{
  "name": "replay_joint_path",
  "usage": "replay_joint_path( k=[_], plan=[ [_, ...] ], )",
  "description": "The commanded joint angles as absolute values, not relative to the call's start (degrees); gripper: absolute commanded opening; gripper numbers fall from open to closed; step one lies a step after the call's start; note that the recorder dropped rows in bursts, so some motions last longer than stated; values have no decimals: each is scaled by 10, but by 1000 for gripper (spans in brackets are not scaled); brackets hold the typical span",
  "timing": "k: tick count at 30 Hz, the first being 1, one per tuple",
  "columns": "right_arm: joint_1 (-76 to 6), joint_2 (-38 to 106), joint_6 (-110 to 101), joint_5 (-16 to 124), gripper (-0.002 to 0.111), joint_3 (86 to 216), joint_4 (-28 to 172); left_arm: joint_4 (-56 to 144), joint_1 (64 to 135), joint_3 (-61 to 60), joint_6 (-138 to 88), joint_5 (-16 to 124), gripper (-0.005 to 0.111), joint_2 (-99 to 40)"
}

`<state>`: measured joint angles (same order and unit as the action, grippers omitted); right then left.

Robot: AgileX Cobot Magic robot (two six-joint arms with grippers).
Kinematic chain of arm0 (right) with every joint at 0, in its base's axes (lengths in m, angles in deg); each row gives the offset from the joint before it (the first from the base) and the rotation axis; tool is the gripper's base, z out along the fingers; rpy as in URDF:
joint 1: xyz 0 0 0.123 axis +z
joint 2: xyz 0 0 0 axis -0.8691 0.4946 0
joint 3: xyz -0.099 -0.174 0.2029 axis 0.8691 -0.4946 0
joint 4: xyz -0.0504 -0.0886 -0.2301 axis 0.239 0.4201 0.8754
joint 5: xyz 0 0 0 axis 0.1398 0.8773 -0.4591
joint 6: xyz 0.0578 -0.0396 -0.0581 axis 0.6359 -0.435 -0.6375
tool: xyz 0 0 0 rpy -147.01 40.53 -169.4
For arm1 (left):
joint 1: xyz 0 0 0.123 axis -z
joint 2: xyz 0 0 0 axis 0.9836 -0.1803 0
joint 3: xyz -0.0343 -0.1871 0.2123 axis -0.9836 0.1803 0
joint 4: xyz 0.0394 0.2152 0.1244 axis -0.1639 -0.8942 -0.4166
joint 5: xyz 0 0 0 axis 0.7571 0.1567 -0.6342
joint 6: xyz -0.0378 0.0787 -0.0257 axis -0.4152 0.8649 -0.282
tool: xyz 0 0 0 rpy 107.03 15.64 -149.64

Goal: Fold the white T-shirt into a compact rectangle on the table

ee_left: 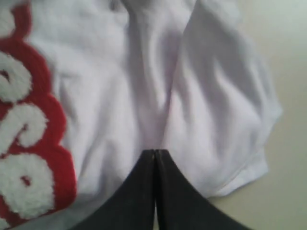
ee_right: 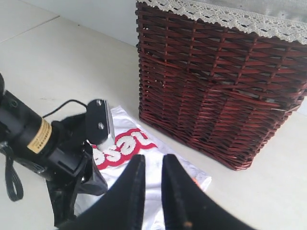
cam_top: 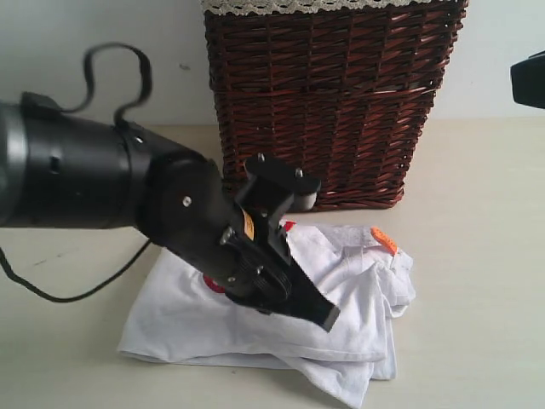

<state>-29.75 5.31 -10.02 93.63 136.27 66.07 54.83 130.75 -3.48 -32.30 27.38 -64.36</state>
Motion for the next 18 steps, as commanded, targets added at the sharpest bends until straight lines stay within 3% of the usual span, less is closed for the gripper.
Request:
replay_joint_path(
  k=[1,7,18],
  plan=[
    [-297,51,-104,938,15,1364,670,592,1313,-31,-277,239,0,-692],
    [-297,51,-102,932,15,1364,668,676,1329,-31,-137,161,0,-689],
    [-297,51,-102,932,15,1364,668,693,1344,-35,-86,283,0,-641]
  ],
)
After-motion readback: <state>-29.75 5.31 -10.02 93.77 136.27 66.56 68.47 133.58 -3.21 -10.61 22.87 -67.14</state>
